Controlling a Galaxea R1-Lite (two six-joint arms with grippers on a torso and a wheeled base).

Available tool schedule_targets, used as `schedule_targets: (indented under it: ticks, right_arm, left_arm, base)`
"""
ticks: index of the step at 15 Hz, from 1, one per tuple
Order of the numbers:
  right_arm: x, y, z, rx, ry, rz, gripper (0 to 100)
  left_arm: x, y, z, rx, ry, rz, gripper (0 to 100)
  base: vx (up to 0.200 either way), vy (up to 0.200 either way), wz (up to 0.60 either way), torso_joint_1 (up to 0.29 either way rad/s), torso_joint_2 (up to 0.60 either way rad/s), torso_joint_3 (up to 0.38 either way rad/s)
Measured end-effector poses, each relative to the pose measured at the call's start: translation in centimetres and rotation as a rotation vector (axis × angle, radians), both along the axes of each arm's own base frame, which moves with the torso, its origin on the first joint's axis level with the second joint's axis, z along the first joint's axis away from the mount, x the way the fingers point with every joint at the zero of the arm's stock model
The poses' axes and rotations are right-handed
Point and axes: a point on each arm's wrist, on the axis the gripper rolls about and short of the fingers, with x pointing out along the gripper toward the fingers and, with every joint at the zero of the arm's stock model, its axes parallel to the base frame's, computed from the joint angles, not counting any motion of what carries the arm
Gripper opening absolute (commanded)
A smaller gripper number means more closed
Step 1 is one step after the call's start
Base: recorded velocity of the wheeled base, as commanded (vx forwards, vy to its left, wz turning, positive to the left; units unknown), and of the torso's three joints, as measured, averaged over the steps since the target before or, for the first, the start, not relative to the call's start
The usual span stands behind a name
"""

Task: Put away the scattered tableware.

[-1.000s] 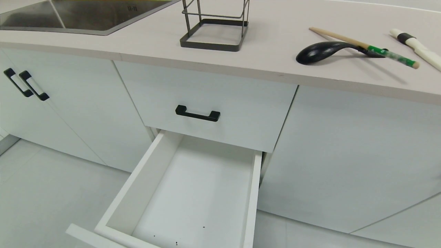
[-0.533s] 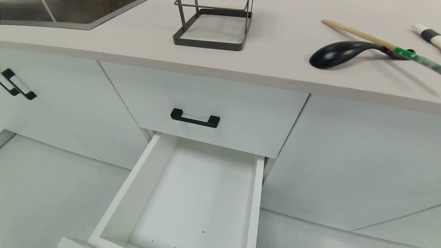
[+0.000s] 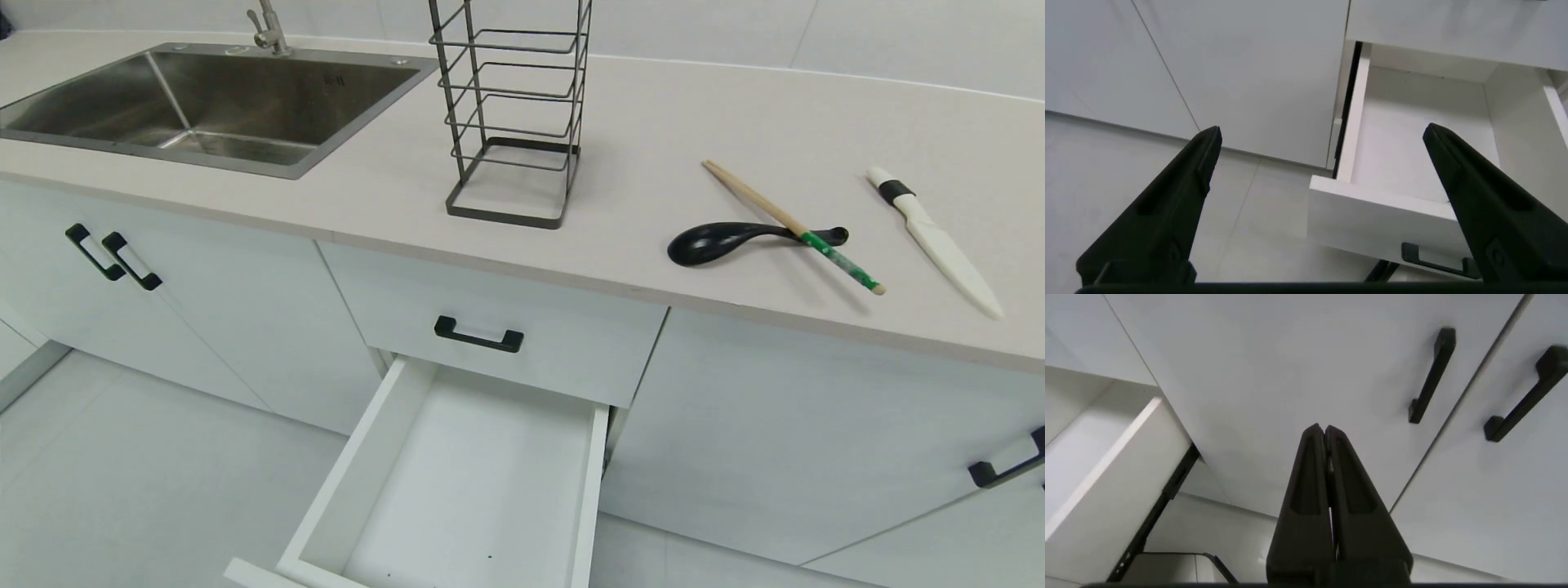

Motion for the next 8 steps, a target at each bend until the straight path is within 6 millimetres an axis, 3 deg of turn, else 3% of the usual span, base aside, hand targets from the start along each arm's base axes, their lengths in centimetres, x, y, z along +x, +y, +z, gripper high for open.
schedule_targets:
  ticks: [3, 5, 8]
  right_arm:
    - [0.0, 0.0, -0.01, -0.003, 0.001, -0.001, 0]
    - [0.0, 0.0, -0.01, -0.002, 0.001, -0.001, 0]
    - [0.0, 0.0, 0.0, -0.001, -0.001, 0.0, 0]
  left_arm:
    - [0.0, 0.0, -0.02, 0.0, 0.001, -0.001, 100]
    - [0.0, 0.0, -0.01, 0.0, 0.001, -0.002, 100]
    - [0.0, 0.0, 0.01, 0.0, -0.001, -0.002, 100]
  base:
    - [0.0, 0.0, 0.0, 0.059, -0.1, -0.051]
    - [0.0, 0.0, 0.0, 0.117, -0.34, -0.159]
    - [0.0, 0.0, 0.0, 0.261, -0.45, -0.207]
